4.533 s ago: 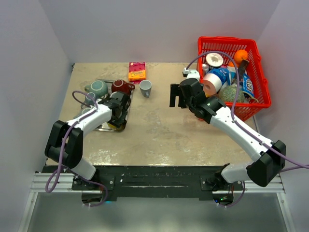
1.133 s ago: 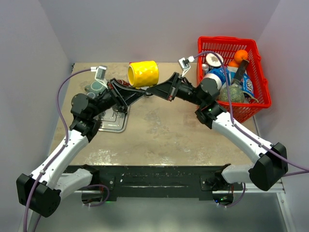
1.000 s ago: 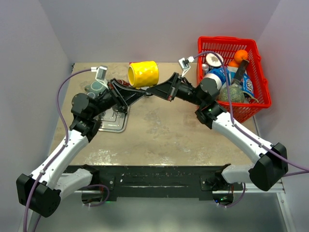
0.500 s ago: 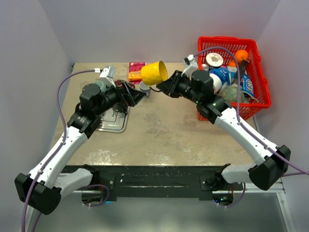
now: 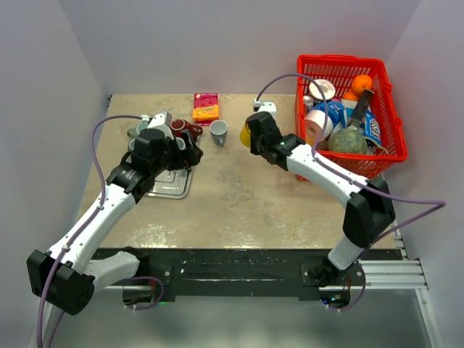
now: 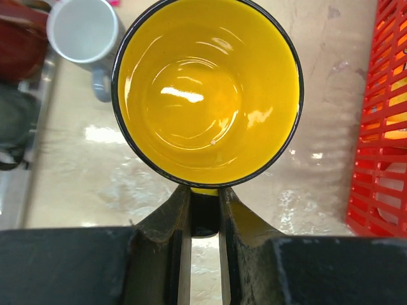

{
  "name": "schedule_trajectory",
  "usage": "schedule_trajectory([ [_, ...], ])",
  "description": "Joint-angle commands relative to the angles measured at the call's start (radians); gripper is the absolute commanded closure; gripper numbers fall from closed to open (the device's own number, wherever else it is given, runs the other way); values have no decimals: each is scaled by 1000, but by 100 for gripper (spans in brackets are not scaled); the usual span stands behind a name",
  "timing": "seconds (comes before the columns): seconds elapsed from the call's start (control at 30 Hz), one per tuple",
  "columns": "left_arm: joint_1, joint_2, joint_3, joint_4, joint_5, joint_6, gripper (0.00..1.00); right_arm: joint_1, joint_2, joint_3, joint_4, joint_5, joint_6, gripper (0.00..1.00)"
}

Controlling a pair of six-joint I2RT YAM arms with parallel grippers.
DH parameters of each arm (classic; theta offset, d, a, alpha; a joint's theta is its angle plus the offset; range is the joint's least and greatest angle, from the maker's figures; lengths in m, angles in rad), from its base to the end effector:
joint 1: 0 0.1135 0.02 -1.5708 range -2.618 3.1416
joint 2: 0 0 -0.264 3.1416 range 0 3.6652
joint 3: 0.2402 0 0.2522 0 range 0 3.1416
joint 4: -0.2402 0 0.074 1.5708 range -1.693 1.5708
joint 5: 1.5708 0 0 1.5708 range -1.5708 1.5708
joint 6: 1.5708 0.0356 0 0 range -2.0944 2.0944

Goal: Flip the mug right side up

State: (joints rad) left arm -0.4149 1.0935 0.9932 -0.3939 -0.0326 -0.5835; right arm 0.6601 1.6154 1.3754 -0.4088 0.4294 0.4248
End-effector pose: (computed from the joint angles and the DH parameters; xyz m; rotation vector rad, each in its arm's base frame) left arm 0.2246 -0.0977 0.3312 -0.1987 2.1069 -0.5746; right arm 0.3004 0.2144 0.3130 -0.0210 2.1561 0.1493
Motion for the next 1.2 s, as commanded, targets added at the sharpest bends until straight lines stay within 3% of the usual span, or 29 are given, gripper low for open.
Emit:
schedule_trajectory([
  [0.0,-1,-9,30,-19,-72,48,1,16,43,137,73,161,-67,100],
  [0.5,-1,5,45,-100,-141,80,1,19,402,321,156,186,-112,100],
  [0.97,1,57,47,-131,-165,93,1,18,572,421,186,198,-126,100],
  [1.03,1,71,47,-137,-177,91,1,16,580,438,171,209,-118,91],
  [1.07,1,78,47,-149,-184,90,1,18,583,441,166,219,-115,73],
  [1.17,1,101,48,-163,-193,80,1,18,555,416,185,232,-104,51],
])
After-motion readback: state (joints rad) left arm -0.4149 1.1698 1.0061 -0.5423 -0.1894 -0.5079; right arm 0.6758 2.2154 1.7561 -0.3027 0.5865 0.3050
